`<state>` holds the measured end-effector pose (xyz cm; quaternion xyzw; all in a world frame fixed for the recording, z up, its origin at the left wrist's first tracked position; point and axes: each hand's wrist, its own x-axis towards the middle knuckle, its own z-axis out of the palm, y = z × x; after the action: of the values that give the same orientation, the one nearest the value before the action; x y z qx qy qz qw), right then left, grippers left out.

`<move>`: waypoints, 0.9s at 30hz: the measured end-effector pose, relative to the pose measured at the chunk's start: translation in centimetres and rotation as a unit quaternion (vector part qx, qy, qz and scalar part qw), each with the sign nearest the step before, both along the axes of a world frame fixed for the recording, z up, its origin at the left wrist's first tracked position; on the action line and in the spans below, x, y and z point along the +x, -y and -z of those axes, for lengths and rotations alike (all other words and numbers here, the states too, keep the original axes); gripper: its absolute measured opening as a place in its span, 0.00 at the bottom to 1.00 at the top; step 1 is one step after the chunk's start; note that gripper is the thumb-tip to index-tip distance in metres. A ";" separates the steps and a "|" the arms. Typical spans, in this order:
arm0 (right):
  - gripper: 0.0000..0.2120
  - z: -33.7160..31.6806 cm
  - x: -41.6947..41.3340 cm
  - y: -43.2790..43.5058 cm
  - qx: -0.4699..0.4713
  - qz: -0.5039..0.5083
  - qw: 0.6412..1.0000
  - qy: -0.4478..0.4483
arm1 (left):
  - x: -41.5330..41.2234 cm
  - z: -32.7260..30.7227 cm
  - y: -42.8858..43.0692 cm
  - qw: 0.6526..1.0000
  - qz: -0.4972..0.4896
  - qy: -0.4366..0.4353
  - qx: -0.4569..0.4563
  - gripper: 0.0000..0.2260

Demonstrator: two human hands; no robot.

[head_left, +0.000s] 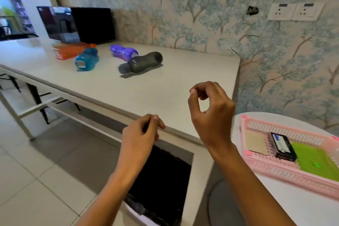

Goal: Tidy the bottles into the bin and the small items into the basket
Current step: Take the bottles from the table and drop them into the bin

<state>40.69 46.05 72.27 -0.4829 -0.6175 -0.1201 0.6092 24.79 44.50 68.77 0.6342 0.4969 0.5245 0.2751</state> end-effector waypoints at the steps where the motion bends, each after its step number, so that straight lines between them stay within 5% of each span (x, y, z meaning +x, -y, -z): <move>1: 0.04 -0.2 -1.9 0.2 -0.005 -0.009 1.000 -0.003 | -2.0 -0.3 0.3 1.000 -0.001 -0.003 0.000 0.15; 8: 0.03 -1.1 -12.3 -1.7 -0.018 -0.068 0.997 0.026 | -12.5 -0.1 0.7 0.997 -0.070 -0.009 0.019 0.13; 13: 0.06 -2.1 -17.5 -6.2 -0.006 -0.084 0.984 0.159 | -17.7 0.4 -2.4 0.995 -0.103 -0.005 0.018 0.13; 21: 0.06 -4.2 -23.1 -18.6 0.021 -0.060 0.941 0.333 | -24.7 -2.5 -14.7 0.996 -0.075 -0.051 0.018 0.10; 27: 0.05 -4.9 -26.9 -28.9 -0.003 -0.030 0.937 0.348 | -30.1 -4.9 -26.1 0.989 -0.104 -0.108 0.014 0.12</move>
<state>13.78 74.99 77.19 -0.3935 -0.8056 -0.2607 0.3581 -5.29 70.59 73.70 0.6361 0.5798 0.4851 0.1550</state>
